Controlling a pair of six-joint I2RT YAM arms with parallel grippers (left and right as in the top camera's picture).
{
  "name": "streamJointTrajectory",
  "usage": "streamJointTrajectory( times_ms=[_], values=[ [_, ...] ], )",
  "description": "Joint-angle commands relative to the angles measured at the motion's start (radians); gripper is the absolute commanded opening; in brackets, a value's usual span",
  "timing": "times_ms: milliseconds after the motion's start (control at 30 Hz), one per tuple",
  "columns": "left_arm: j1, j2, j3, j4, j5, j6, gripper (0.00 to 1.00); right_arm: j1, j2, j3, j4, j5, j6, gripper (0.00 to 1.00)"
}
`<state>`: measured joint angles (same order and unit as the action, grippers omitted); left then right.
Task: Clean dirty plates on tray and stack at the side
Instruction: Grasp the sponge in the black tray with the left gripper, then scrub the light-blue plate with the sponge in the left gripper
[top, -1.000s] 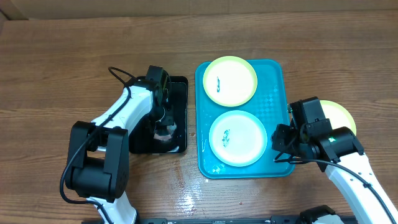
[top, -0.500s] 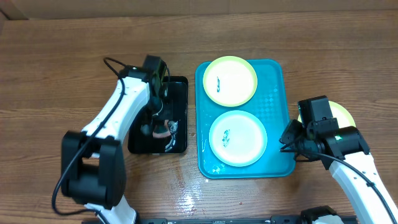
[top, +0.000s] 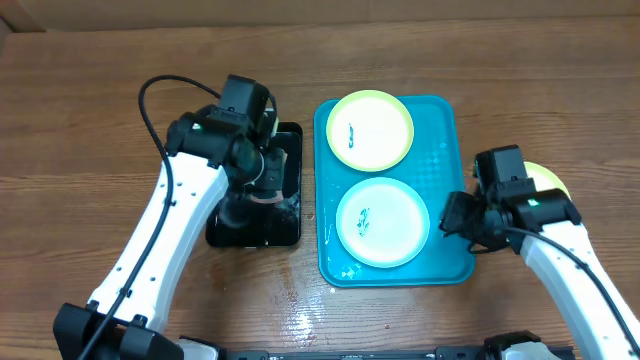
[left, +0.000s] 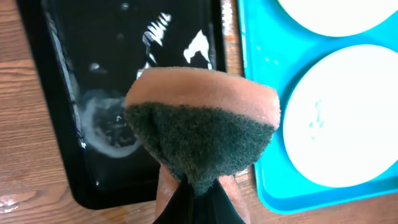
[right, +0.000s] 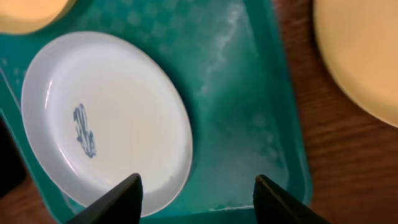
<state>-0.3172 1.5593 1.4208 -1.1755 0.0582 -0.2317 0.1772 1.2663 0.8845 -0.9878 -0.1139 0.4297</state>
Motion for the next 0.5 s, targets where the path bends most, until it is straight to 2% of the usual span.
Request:
streamJointTrajectory(
  times_ms=[0, 233, 333, 467],
  values=[
    [-0.053, -0.01, 0.019, 0.002, -0.018, 0.016, 0.04, -0.004, 0.099, -0.008, 0.041, -0.114, -0.101, 0.56],
    [-0.071, -0.01, 0.019, 0.001, -0.017, 0.014, 0.04, -0.004, 0.262, -0.008, 0.113, -0.113, -0.098, 0.44],
    [-0.075, -0.01, 0.019, 0.013, 0.022, 0.008, 0.04, 0.001, 0.319, -0.019, 0.174, -0.121, -0.098, 0.35],
    [-0.094, -0.01, 0.019, 0.037, 0.022, -0.013, 0.04, 0.007, 0.335, -0.063, 0.246, -0.165, -0.097, 0.27]
  ],
)
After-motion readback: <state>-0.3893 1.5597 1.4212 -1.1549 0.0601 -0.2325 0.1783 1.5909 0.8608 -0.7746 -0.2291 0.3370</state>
